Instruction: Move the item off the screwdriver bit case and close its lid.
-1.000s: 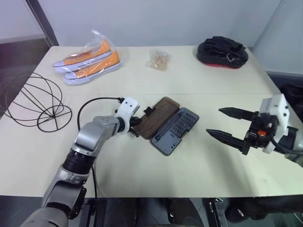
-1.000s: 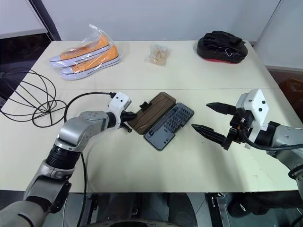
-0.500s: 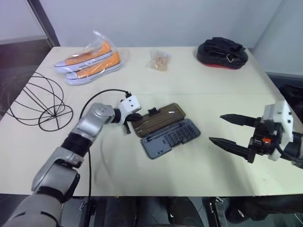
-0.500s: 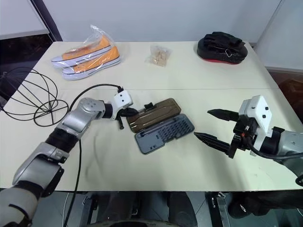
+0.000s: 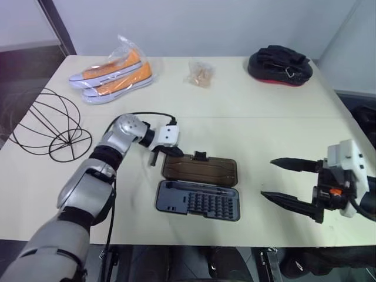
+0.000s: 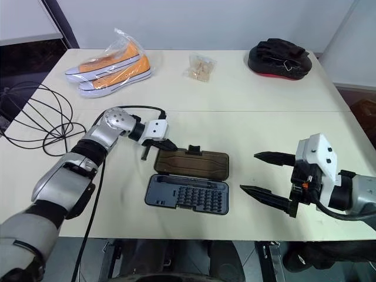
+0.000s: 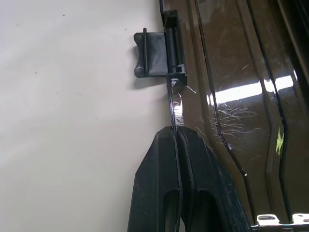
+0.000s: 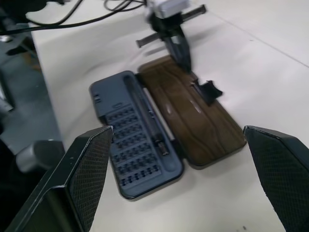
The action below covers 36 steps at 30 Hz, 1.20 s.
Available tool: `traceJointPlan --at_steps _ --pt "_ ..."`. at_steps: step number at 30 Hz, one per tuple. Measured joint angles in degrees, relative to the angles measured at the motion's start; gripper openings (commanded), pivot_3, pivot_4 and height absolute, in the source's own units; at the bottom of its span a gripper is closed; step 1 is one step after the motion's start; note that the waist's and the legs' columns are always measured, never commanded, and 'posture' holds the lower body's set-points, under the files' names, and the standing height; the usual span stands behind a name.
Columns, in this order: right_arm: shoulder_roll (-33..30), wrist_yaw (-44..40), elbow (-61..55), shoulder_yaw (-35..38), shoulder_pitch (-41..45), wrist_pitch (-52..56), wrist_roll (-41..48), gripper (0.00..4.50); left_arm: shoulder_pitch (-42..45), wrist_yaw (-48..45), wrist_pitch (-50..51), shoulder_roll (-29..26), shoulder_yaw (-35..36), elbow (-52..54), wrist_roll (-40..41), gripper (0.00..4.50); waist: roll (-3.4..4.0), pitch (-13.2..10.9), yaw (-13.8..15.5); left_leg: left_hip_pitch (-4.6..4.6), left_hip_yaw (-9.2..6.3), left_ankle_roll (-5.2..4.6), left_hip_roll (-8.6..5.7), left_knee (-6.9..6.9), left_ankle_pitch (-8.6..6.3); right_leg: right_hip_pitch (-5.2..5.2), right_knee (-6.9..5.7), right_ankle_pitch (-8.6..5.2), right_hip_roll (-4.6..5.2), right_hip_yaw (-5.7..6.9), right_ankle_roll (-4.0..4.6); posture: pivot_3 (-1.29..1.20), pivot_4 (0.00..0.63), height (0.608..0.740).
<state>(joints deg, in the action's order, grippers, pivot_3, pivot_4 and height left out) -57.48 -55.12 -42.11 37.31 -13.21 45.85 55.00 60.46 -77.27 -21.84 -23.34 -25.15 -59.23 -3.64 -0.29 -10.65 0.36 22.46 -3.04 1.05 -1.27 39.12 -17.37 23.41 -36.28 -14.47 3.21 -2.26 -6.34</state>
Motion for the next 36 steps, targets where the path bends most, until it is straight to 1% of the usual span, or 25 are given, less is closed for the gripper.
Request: traceJointPlan --at_steps 6,11,16,19,20,21,26,27,29,31,34,36 --pt "-1.1 -3.8 0.8 -0.2 -0.2 -1.8 -1.8 4.50 -0.6 1.0 0.5 -0.4 1.7 -0.3 -0.7 0.05 -0.01 0.0 0.0 -0.02 -0.01 0.00 0.01 0.03 0.00 0.00 -0.05 0.01 -0.01 0.00 -0.01 0.00 0.150 0.740" --pt "-1.2 -4.6 2.3 -1.8 1.1 -3.1 -3.1 4.50 -0.8 4.8 3.1 -1.1 3.1 -0.3 -1.7 0.05 -0.01 0.0 0.0 -0.06 -0.02 0.01 0.01 0.05 0.01 -0.04 -0.07 0.05 -0.02 -0.01 -0.07 0.00 0.150 0.740" --pt "-1.2 -5.6 3.7 -4.5 2.6 -5.0 -4.8 4.50 -3.5 5.1 4.9 -2.6 5.0 3.8 -1.8 0.05 -0.01 0.0 -0.2 -0.08 -0.01 0.01 0.03 0.05 0.01 -0.04 -0.12 0.05 -0.03 -0.02 -0.07 0.00 0.150 0.740" --pt "-1.2 -5.7 4.6 -5.8 4.1 -5.3 -5.3 4.50 -3.9 5.5 6.5 -2.6 5.8 4.5 -1.9 0.90 -0.01 0.0 0.0 -0.08 -0.01 0.01 0.02 0.06 0.01 -0.04 -0.12 0.05 -0.03 -0.02 -0.07 0.00 0.150 0.740" --pt "-1.2 -5.8 4.8 -6.1 4.6 -5.4 -5.4 4.50 -3.9 5.5 7.0 -2.6 5.9 4.7 -1.9 1.29 -0.01 0.0 0.0 -0.08 -0.01 0.01 0.01 0.06 0.01 -0.04 -0.12 0.05 -0.03 -0.02 -0.07 0.00 0.150 0.740" --pt "-1.2 -5.8 5.1 -6.6 4.9 -5.5 -5.5 4.50 -3.9 5.1 7.6 -2.6 6.2 5.1 -1.9 1.91 -0.01 0.0 0.1 -0.07 -0.01 0.01 0.01 0.06 0.01 -0.04 -0.12 0.05 -0.03 -0.02 -0.07 0.00 0.150 0.740" --pt "-1.2 -6.3 5.8 -8.0 5.9 -6.3 -6.6 4.50 -5.4 3.7 9.0 -2.8 7.7 9.1 -0.7 4.37 -0.01 0.0 0.3 -0.05 -0.01 0.01 0.00 0.06 0.01 -0.03 -0.10 0.05 -0.01 -0.02 -0.07 0.00 0.150 0.740" --pt "-1.2 -6.5 6.4 -8.5 6.6 -6.5 -6.9 4.50 -6.1 3.2 9.8 -3.4 8.6 10.9 0.2 4.47 -0.02 0.0 0.2 -0.05 -0.01 0.01 0.01 0.06 0.01 -0.02 -0.10 0.05 -0.01 -0.02 -0.07 0.00 0.150 0.740" --pt "-1.2 -6.7 7.1 -9.4 7.1 -6.8 -7.4 4.50 -6.7 1.9 11.9 -4.4 9.8 14.0 1.9 4.47 -0.03 0.0 0.2 -0.05 -0.01 0.01 0.02 0.06 0.01 0.00 -0.12 0.05 -0.01 -0.02 -0.07 0.00 0.150 0.740" --pt "-1.2 -7.1 8.2 -10.6 8.3 -7.1 -7.9 4.50 -8.0 -1.3 18.6 -6.7 12.4 21.8 6.4 4.47 -0.02 0.0 0.0 -0.04 -0.01 0.01 0.03 0.05 0.01 0.02 -0.14 0.05 -0.02 -0.03 -0.07 0.00 0.150 0.740" --pt "-1.3 -7.7 10.8 -13.2 11.1 -7.8 -9.3 4.50 -9.7 -5.2 34.1 -10.1 15.4 36.5 14.7 4.47 -0.01 0.0 -0.4 -0.04 -0.01 0.01 0.04 0.05 0.01 0.00 -0.14 0.05 -0.01 -0.03 -0.07 0.00 0.150 0.740" --pt "-1.3 -8.3 13.4 -16.9 15.0 -8.9 -11.0 4.50 -10.5 -5.1 45.6 -10.9 16.6 47.0 20.3 4.47 -0.01 0.0 -0.5 -0.05 -0.02 0.02 0.03 0.09 0.02 -0.04 -0.14 0.05 0.00 -0.03 -0.07 0.00 0.150 0.740"
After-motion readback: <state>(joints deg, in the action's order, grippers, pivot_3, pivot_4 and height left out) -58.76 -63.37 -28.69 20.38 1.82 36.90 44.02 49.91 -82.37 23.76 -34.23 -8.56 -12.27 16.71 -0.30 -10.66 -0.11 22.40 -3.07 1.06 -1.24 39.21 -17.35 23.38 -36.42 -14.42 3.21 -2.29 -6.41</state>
